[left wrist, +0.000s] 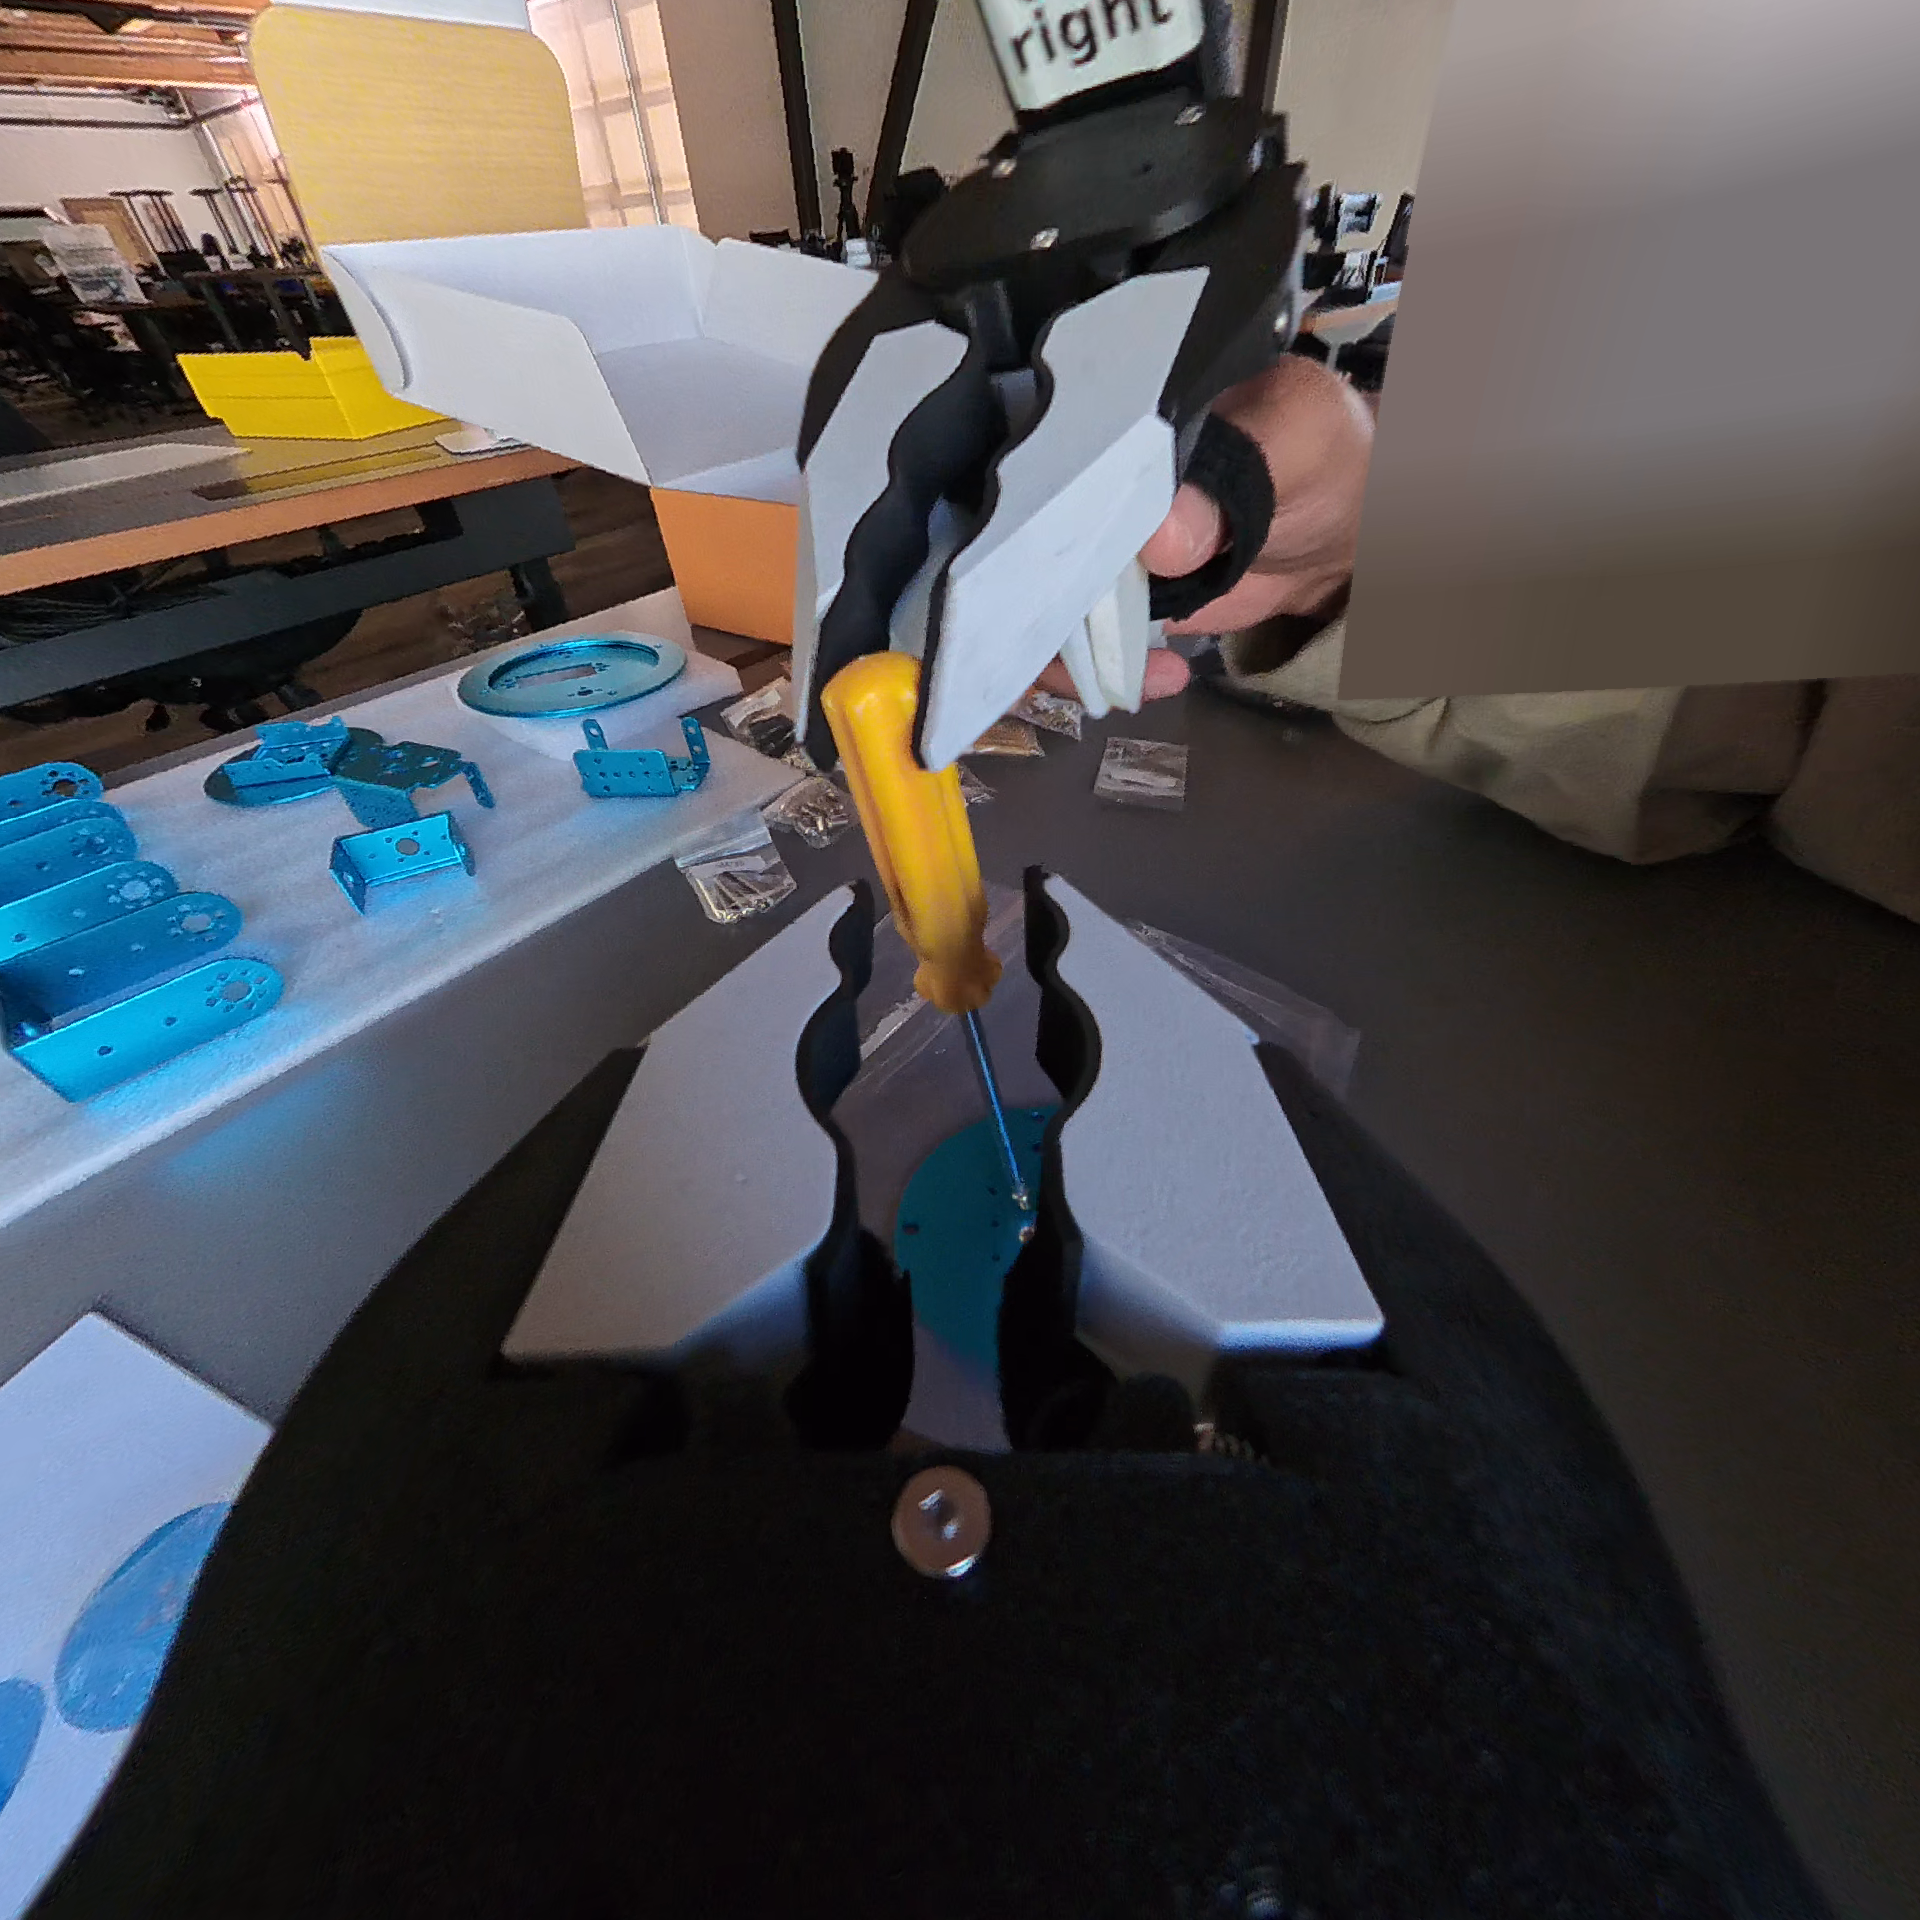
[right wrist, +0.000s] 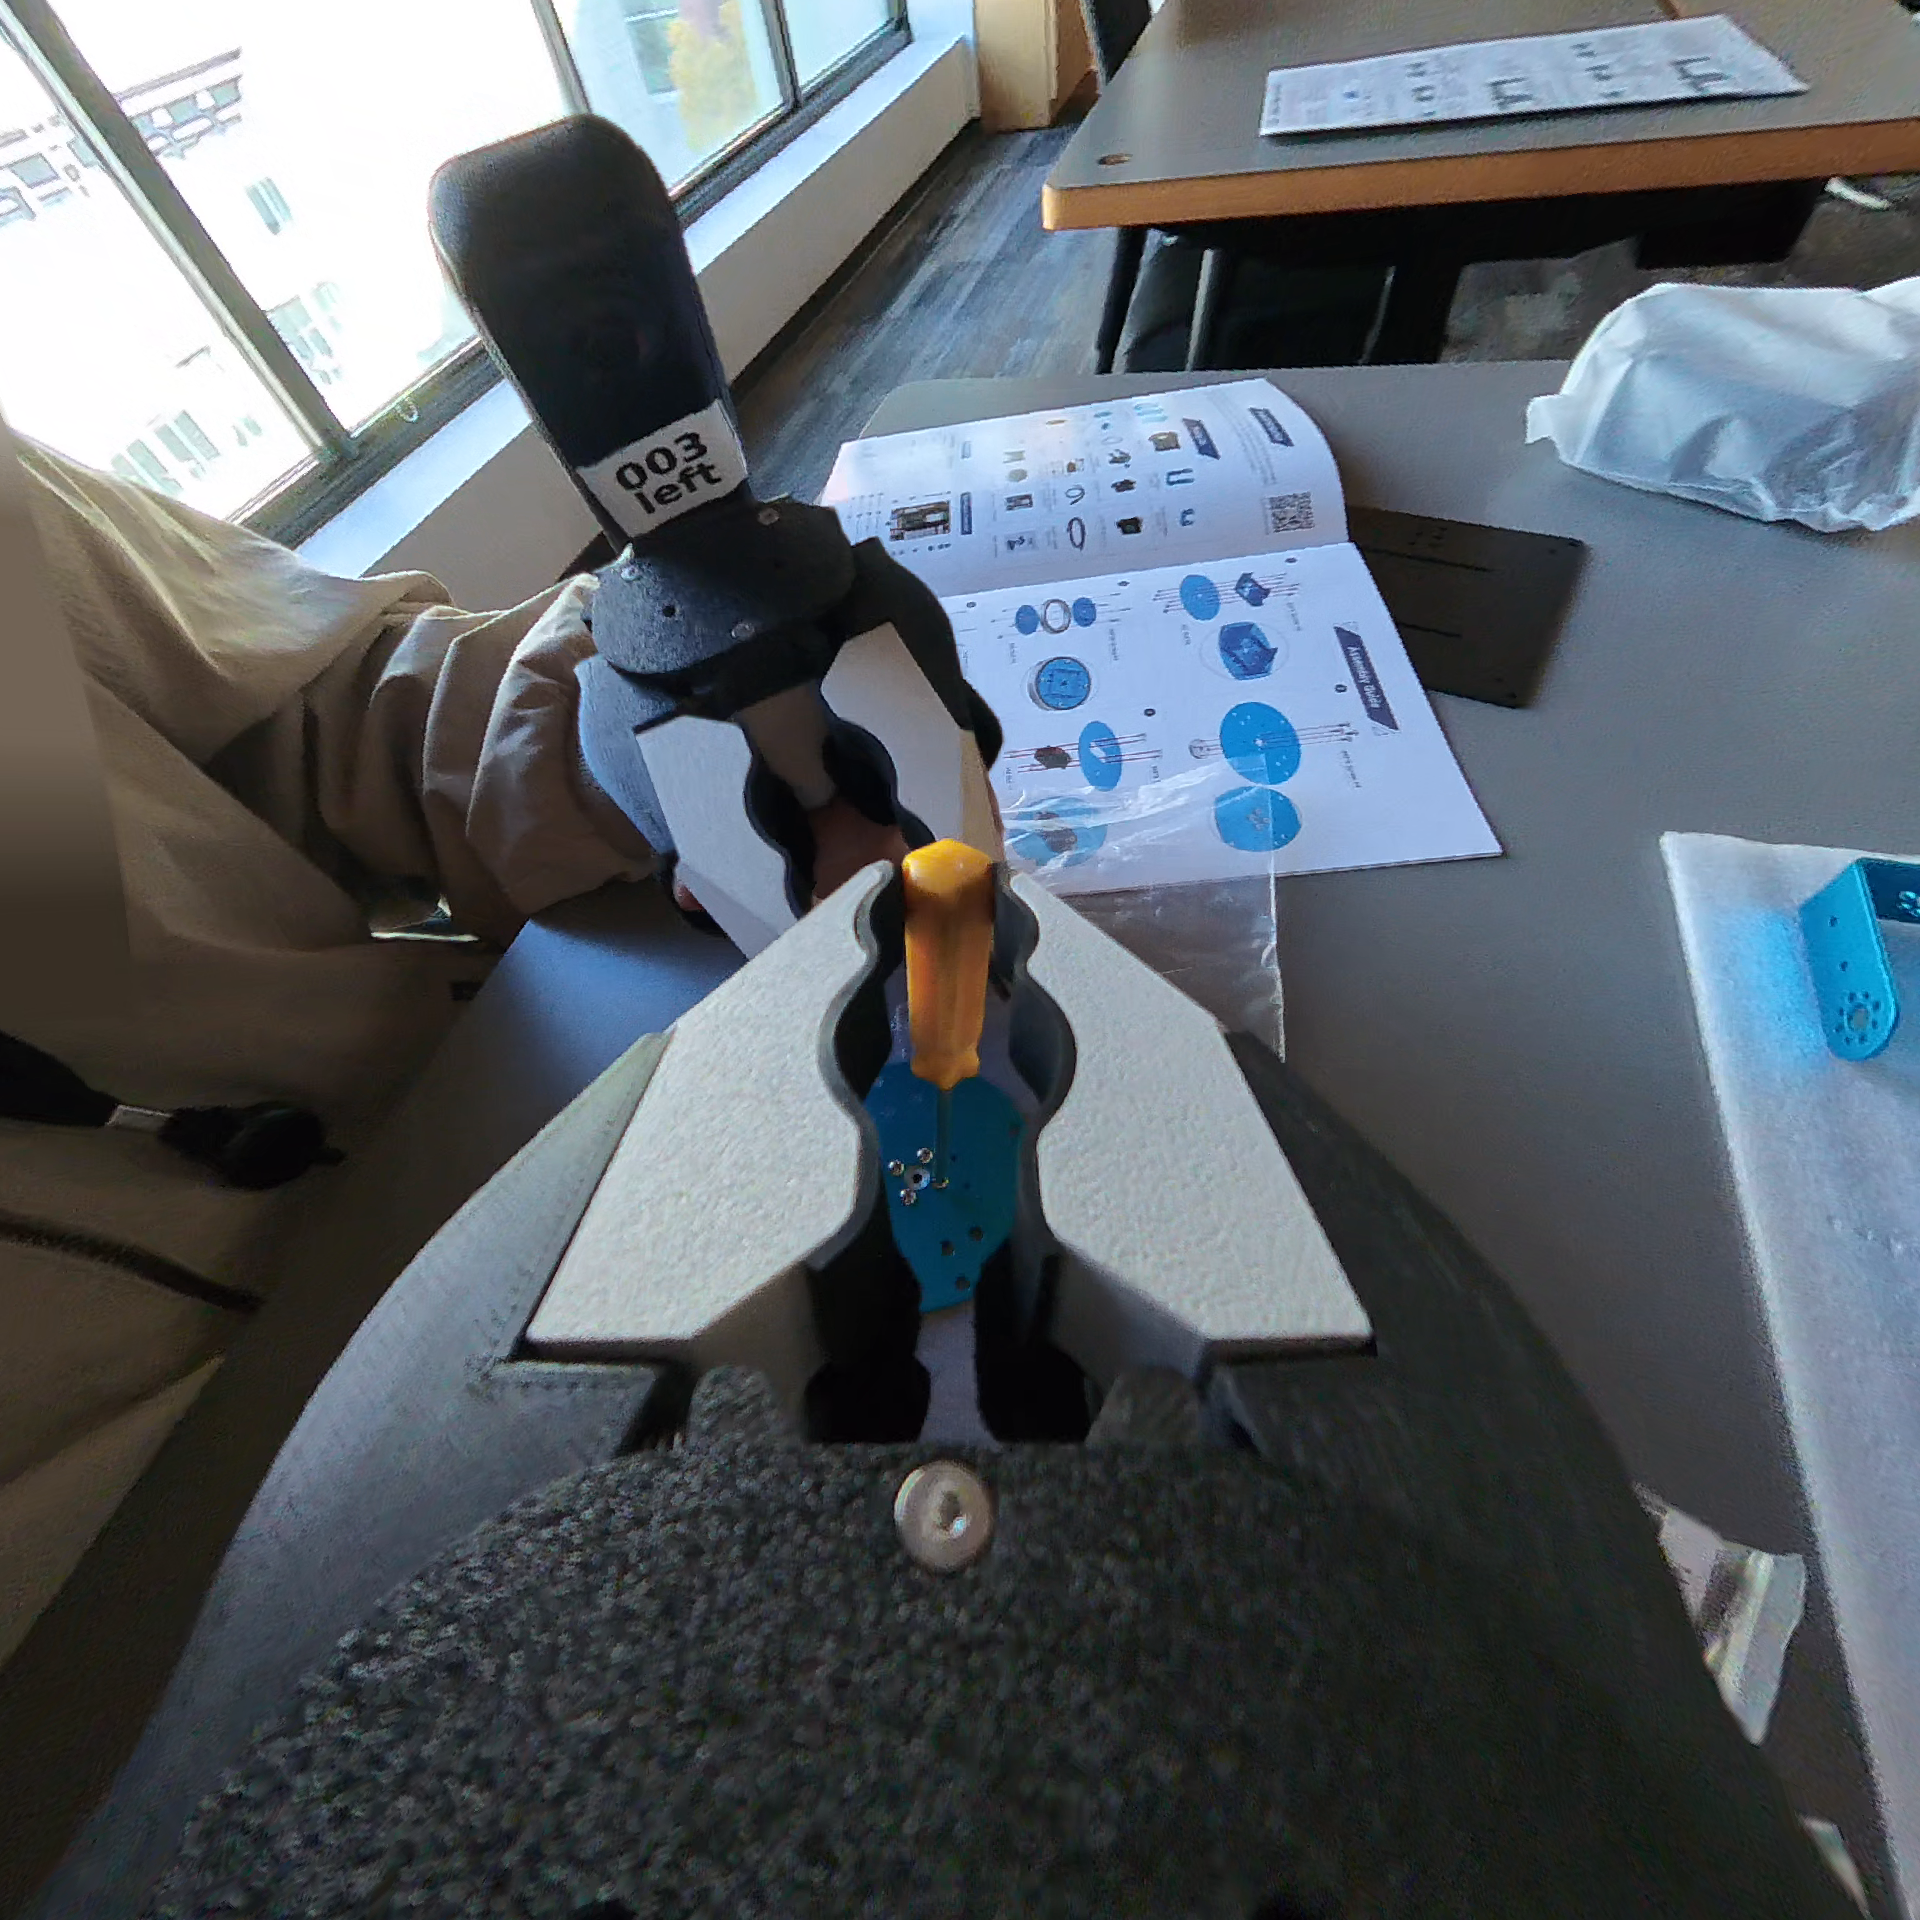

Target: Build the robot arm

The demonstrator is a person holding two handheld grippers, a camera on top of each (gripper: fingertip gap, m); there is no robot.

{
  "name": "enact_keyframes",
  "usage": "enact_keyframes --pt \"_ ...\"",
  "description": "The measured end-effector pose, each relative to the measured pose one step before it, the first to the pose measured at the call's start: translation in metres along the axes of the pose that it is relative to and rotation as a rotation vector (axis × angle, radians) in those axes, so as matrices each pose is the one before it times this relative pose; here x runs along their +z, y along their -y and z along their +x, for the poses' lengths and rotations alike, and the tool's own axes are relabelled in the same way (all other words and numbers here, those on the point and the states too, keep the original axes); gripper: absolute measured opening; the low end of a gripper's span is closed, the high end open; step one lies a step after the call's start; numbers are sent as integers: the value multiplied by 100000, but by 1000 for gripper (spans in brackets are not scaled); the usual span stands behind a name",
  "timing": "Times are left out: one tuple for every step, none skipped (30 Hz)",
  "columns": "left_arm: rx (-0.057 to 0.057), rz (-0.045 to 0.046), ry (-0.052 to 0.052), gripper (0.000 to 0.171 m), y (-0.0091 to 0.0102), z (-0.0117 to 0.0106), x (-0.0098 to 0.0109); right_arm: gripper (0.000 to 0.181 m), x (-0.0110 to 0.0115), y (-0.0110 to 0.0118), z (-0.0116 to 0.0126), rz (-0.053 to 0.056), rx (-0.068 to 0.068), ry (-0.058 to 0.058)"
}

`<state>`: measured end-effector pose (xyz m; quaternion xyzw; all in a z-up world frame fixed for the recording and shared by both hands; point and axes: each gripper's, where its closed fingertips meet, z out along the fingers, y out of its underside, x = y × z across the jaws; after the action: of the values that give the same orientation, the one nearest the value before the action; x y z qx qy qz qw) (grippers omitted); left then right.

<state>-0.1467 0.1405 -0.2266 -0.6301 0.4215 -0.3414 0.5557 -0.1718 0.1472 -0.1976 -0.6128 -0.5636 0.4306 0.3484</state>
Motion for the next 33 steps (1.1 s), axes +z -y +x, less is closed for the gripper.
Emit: enact_keyframes --pt "772 -1560 525 25 -154 -48 353 15 -64 -24 -153 593 128 -938" --pt "787 -1577 -34 20 -204 -1 331 15 -96 -43 -63 134 353 -1153" --pt "300 -420 -637 19 -44 60 217 15 -140 -73 28 -373 592 -1377" --pt "-3 -119 -1523 19 25 152 121 15 -199 -101 -28 -839 -157 -339" --pt "-515 29 -1934 19 26 184 93 15 -222 -138 -151 -1606 -1914 952" --pt "-642 83 -1596 19 32 150 82 17 -254 -230 -140 -3036 -4382 1027" --pt "16 13 -737 19 5 68 79 23 -382 -117 -34 -3755 -5541 614" --pt "898 -101 -590 19 5 78 32 27 -536 223 133 -3094 -6276 -91" --pt "907 -126 -817 19 14 103 -14 35 -563 483 -65 -2350 -7794 1627" --pt "249 20 -662 19 10 81 -13 47 -423 519 -237 -2186 -8575 3079" --pt "-13 202 -499 19 -3 52 -38 58 -317 115 -110 -4881 -6389 2531" --pt "38 371 -935 19 18 134 -46 60 -214 -213 -35 -6773 -6820 2855" --pt "106 398 -1054 19 10 154 -55 56 -88 -177 20 -6518 -8968 2964" --pt "-2 392 -862 19 2 110 -34 47 -12 -42 -54 -5106 -7297 2509" --pt "-149 182 -568 18 9 40 -11 46 176 187 -191 -2169 -7702 3096" --pt "149 -65 -376 18 -13 17 -17 45 298 39 -81 -3792 -7474 2565" --pt "258 -38 -472 18 -1 20 -27 44 405 -145 -101 -5113 -5995 3197" --pt "-58 45 -434 18 -2 2 -29 45 495 -200 -320 -4655 -4300 5360" --pt "-126 94 -591 18 -7 37 -37 45 494 -297 -218 -5018 -2590 5225" --pt "54 95 -581 18 -4 48 -24 46 428 -204 -97 -3652 -1435 4627" --pt "124 46 -247 18 -9 -1 -18 44 327 -58 -89 -1909 -700 4315" --pt "29 97 -503 18 10 44 -7 40 280 -88 -23 -1705 -791 3290" --pt "-108 54 -328 18 -2 25 14 36 220 44 -56 -1007 -912 2776" --pt "-45 58 -589 18 -2 57 14 29 142 241 -105 132 -622 2417" --pt "-30 41 -728 18 11 102 34 25 102 190 49 -292 -1057 917" --pt "161 17 -424 18 1 90 43 20 65 99 99 -556 -1312 28" --pt "238 -47 -52 18 -1 27 18 19 51 55 -25 -426 -1127 556" --pt "106 14 -193 18 -10 8 -4 19 79 -3 -19 -495 344 732" --pt "-127 63 -480 18 7 35 5 18 41 15 -37 -64 1068 931" --pt "-273 -232 -390 18 -30 28 5 18 -2 9 -43 -287 1164 868" --pt "-291 -1821 -373 18 -268 34 -34 17 14 15 -63 -147 655 521" --pt "117 -5645 488 28 -885 -117 -29 17 22 -19 -122 -247 -125 434" --pt "956 -8347 81 45 -1425 -84 -14 17 3 -2 -38 -7 -281 -206"
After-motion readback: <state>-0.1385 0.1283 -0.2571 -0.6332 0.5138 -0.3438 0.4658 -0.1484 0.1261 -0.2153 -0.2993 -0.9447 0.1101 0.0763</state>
